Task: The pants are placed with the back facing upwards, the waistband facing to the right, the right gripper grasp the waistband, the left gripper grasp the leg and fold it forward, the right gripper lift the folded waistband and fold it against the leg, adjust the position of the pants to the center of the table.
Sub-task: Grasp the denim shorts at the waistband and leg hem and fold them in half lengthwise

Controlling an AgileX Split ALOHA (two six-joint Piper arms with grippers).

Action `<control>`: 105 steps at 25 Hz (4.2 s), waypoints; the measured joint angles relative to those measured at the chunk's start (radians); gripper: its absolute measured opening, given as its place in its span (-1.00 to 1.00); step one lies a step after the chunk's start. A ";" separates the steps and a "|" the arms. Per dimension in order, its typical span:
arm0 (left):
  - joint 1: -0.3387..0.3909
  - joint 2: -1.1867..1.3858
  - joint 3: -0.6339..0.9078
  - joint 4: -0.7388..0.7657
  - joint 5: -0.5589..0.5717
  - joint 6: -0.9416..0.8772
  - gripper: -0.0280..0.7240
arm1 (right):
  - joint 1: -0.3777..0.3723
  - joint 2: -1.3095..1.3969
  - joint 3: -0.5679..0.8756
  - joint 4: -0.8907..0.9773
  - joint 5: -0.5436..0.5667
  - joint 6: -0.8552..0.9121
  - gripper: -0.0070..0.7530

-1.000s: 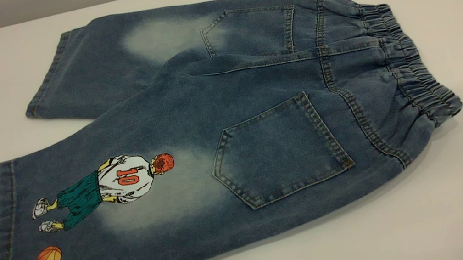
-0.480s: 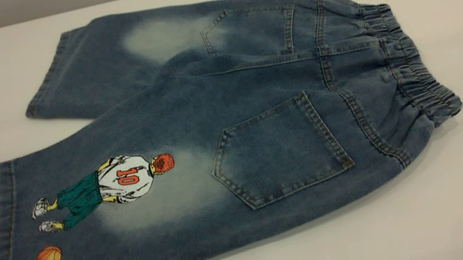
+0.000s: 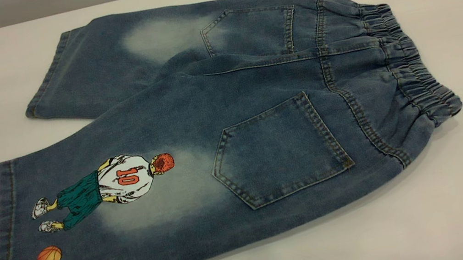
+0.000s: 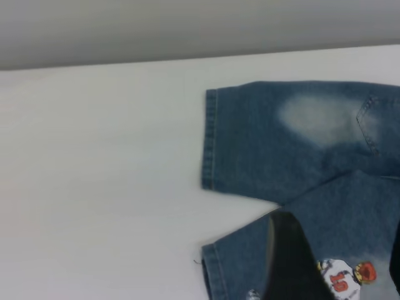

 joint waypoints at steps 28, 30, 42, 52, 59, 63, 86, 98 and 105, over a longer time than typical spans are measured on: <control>0.001 0.432 -0.002 -0.177 -0.337 0.036 0.03 | 0.000 0.640 0.001 0.486 -0.043 -0.428 0.03; 0.001 0.433 -0.004 -0.173 -0.337 0.036 0.03 | 0.000 0.694 0.001 0.503 -0.033 -0.450 0.03; 0.001 0.432 -0.061 -0.171 -0.318 0.036 0.03 | 0.000 0.950 0.106 0.735 -0.062 -0.729 0.03; 0.001 0.432 -0.061 -0.171 -0.322 0.036 0.03 | -0.001 0.957 0.310 1.026 -0.218 -1.015 0.03; 0.001 0.432 -0.061 -0.171 -0.322 0.036 0.03 | -0.051 1.028 0.310 1.058 -0.269 -1.026 0.03; 0.001 0.432 -0.061 -0.172 -0.322 0.036 0.03 | -0.141 1.080 0.310 1.062 -0.204 -1.072 0.03; 0.001 0.432 -0.061 -0.175 -0.321 0.036 0.03 | -0.291 1.372 0.299 1.209 -0.068 -1.300 0.03; 0.001 0.432 -0.061 -0.175 -0.321 0.036 0.03 | -0.291 1.439 0.261 1.206 0.005 -1.298 0.03; 0.001 0.432 -0.061 -0.175 -0.321 0.036 0.03 | -0.291 1.480 0.220 1.207 0.009 -1.298 0.03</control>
